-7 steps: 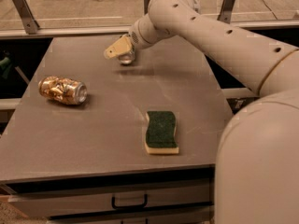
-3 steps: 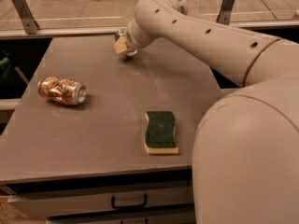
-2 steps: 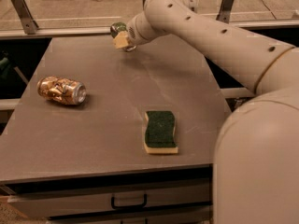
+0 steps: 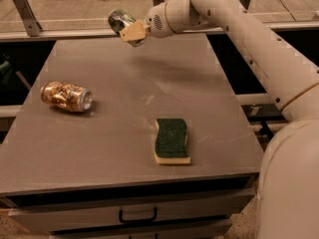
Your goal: Pick green can
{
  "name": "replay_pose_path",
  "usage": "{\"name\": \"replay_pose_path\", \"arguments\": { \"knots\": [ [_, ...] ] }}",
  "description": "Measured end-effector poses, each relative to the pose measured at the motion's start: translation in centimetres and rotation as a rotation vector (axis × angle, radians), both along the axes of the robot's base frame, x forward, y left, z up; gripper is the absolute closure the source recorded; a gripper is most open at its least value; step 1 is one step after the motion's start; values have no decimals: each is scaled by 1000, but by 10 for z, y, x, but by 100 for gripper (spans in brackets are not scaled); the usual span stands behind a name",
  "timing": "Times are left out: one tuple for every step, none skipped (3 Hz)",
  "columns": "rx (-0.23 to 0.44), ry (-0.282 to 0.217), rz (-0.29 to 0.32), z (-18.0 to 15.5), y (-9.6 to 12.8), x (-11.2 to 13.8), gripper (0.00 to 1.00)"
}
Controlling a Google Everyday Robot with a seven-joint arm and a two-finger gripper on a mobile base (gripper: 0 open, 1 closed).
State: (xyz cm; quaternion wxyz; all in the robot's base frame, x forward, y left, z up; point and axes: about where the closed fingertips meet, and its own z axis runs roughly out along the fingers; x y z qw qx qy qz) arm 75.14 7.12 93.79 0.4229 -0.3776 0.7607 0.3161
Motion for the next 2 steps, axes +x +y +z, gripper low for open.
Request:
{"name": "replay_pose_path", "arguments": {
  "knots": [
    [-41, -89, 218, 22, 7, -39, 100],
    [-102, -111, 317, 8, 6, -56, 100]
  ]
}}
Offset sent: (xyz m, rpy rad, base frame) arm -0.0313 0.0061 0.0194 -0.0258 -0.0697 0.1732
